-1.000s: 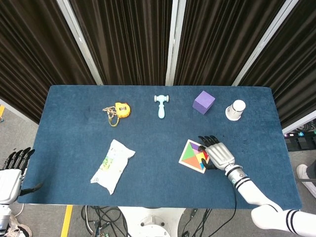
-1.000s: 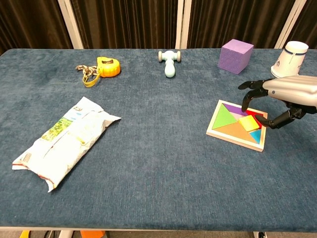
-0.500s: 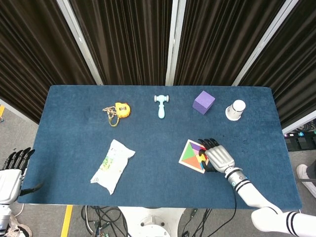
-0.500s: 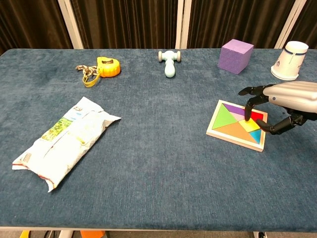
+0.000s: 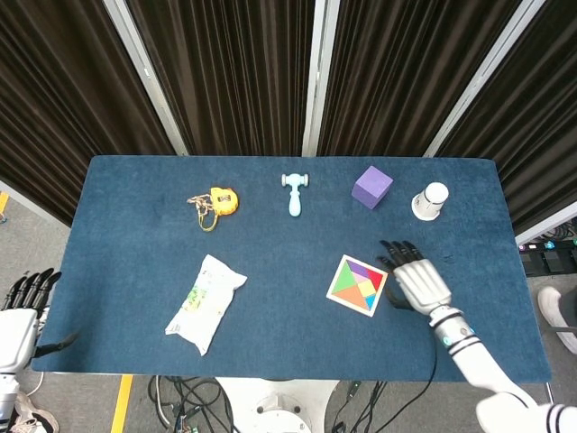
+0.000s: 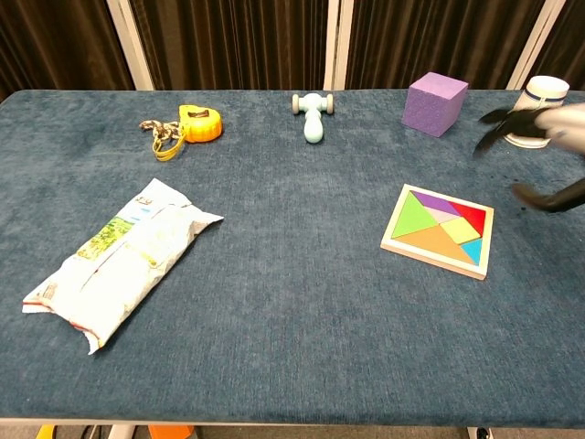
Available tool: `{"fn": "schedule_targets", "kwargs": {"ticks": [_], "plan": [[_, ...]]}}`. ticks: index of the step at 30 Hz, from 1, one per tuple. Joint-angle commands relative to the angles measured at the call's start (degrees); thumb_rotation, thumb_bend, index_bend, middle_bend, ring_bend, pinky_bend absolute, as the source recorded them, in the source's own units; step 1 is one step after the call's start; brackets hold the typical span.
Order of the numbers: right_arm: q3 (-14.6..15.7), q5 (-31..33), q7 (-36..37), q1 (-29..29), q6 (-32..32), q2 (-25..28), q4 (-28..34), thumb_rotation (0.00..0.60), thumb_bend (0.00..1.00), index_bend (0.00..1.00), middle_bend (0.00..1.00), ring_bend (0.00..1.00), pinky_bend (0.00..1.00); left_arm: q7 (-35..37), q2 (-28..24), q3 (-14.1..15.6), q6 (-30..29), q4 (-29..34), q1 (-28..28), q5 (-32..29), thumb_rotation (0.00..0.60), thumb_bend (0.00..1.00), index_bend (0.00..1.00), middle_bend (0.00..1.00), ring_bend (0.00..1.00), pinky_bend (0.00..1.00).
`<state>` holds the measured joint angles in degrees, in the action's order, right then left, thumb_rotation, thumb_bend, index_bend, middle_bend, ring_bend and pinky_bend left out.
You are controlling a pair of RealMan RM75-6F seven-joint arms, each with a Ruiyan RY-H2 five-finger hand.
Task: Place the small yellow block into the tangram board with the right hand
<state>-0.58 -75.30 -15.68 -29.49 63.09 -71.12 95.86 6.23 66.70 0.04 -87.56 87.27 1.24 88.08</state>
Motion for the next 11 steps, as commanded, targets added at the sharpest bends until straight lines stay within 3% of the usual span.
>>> {"fn": "schedule_targets", "kwargs": {"ticks": [1,5,11], "plan": [[4.1,-8.8,1.6,11.8,18.5,4.1,0.7,0.562,0.25,0.0,0.0,0.0,0.0,-0.2,-0.2,-0.2,-0.4,0.4,0.0,0.2,0.6,0.0,0.08,0.03,0.0,0.04],[6.5,-10.3,4.9,20.6,28.8,3.2,-4.9,0.593,0.22,0.0,0.0,0.0,0.0,-0.8,-0.3,-0.5,-0.9,0.7,0.1,0.5,0.6,0.0,0.08,0.03,0.0,0.04],[6.3,-9.2,8.3,25.2,31.6,2.3,-10.1,0.596,0.22,0.0,0.0,0.0,0.0,-2.1,-0.8,-0.7,-1.0,1.7,0.3,0.6,0.6,0.0,0.08,0.03,0.0,0.04]]}}
